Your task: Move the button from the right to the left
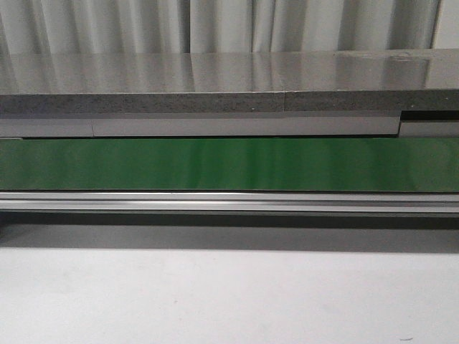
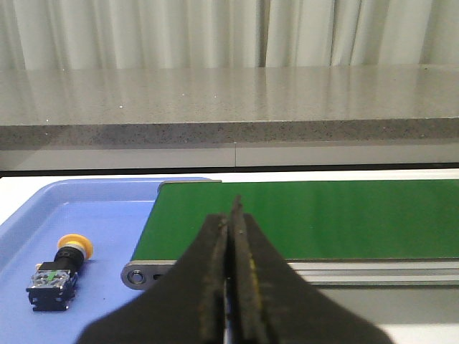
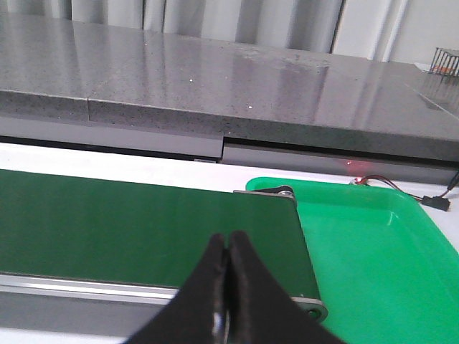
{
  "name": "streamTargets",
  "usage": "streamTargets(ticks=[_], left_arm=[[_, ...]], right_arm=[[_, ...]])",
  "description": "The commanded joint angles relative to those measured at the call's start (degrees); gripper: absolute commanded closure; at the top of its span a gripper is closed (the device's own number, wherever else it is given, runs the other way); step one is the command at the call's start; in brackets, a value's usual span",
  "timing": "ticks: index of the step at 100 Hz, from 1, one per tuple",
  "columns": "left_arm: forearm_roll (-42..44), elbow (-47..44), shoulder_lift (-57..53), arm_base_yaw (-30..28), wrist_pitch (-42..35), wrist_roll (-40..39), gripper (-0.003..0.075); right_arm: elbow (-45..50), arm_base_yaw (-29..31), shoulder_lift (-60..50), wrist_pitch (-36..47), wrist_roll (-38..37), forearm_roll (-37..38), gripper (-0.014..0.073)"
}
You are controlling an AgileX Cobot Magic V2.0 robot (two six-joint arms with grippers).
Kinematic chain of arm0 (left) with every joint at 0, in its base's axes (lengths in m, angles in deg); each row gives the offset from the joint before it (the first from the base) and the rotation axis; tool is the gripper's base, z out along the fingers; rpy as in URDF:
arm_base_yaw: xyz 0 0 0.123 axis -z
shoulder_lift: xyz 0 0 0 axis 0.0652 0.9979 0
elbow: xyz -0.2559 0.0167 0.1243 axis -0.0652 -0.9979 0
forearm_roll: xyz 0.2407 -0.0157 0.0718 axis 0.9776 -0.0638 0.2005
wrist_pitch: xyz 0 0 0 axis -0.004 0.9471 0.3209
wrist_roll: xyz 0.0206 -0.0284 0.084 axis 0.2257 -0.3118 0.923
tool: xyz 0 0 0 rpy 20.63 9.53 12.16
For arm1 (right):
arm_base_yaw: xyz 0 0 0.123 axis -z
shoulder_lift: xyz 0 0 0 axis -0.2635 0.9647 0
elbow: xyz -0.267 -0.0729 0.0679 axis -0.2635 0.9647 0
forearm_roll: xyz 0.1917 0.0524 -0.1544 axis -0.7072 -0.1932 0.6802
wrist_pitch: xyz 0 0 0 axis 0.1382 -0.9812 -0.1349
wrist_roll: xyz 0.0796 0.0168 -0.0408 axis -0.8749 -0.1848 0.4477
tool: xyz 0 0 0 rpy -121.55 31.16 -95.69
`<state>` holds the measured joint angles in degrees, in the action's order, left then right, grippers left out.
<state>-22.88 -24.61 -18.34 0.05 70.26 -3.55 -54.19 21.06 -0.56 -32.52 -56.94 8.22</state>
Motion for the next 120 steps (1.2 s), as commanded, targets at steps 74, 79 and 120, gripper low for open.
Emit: streamTargets(ticks=[74,79,120], left_arm=[[0.1,-2.6,-1.8,0.3,-3.3,-0.6,0.0741],[0.1,-2.6,-1.8,0.3,-3.3,-0.6,0.0741],[0.1,-2.6,-1.8,0.3,-3.3,-0.6,0.0741]], right_arm=[[-1.5,-0.1,0.7,4.7,0.0,0.3,0.066],[-1.5,-0.1,0.7,4.7,0.0,0.3,0.066],[1.6,-0.2,0.7,14.9,-0.8,-0.8,0.066]])
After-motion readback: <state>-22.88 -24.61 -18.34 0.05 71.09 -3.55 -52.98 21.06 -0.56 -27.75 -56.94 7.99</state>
